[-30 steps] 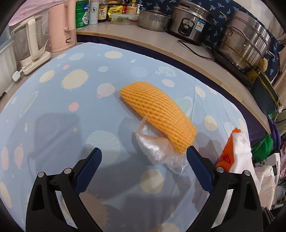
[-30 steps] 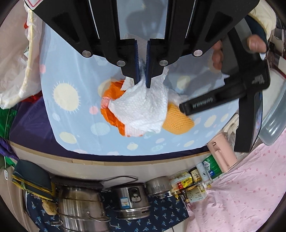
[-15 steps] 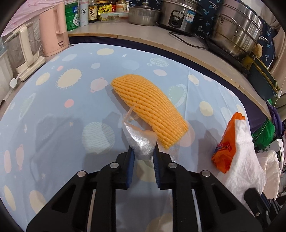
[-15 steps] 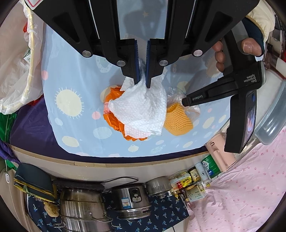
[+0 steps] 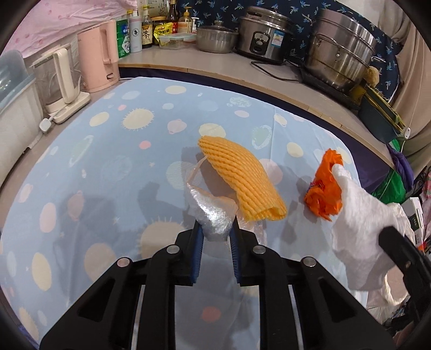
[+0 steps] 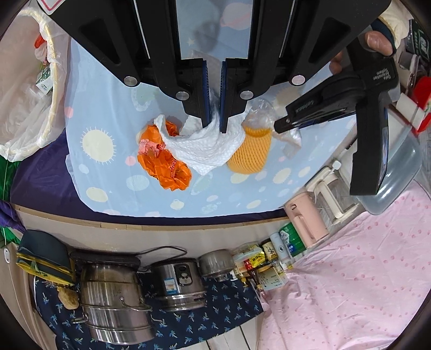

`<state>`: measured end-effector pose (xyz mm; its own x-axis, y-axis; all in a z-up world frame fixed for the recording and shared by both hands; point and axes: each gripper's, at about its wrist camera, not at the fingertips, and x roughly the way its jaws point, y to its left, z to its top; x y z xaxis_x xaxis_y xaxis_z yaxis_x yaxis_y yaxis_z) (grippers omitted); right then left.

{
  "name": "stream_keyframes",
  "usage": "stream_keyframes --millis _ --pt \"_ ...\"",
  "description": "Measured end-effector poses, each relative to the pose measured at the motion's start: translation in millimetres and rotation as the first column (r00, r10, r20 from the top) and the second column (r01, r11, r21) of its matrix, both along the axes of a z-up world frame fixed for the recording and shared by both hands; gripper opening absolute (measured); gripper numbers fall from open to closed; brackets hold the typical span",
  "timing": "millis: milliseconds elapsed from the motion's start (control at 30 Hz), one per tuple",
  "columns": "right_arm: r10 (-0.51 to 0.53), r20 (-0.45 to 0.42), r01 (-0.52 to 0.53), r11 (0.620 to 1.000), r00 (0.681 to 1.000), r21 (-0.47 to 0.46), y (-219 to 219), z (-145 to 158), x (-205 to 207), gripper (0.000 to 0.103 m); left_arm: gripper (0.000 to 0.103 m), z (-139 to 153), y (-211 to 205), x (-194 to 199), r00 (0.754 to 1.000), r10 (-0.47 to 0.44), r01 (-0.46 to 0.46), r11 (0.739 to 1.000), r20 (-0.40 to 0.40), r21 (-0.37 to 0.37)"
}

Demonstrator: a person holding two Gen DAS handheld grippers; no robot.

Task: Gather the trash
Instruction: 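Grasp the white tissue with the right gripper while the left gripper grasps the clear plastic, then carry the tissue and clear plastic over the bin and open both grippers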

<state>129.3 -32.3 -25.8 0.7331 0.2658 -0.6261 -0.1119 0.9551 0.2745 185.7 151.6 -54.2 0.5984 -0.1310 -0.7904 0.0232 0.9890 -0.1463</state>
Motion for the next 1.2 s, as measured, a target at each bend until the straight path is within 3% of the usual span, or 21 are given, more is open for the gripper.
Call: stream_keyframes --millis 567,1200 --pt "-0.076 0.105 0.074 0.997 0.992 0.019 -34.8 39.5 -57.0 0.006 0.018 72.4 -18.8 -65.8 0.985 -0.072 0.075 0.997 0.154 -0.015" --pt "-0.264 0.088 0.27 0.961 0.96 -0.065 -117.0 35.3 -86.5 0.006 0.018 80.5 -88.3 -89.1 0.969 -0.184 0.185 0.983 0.162 0.01"
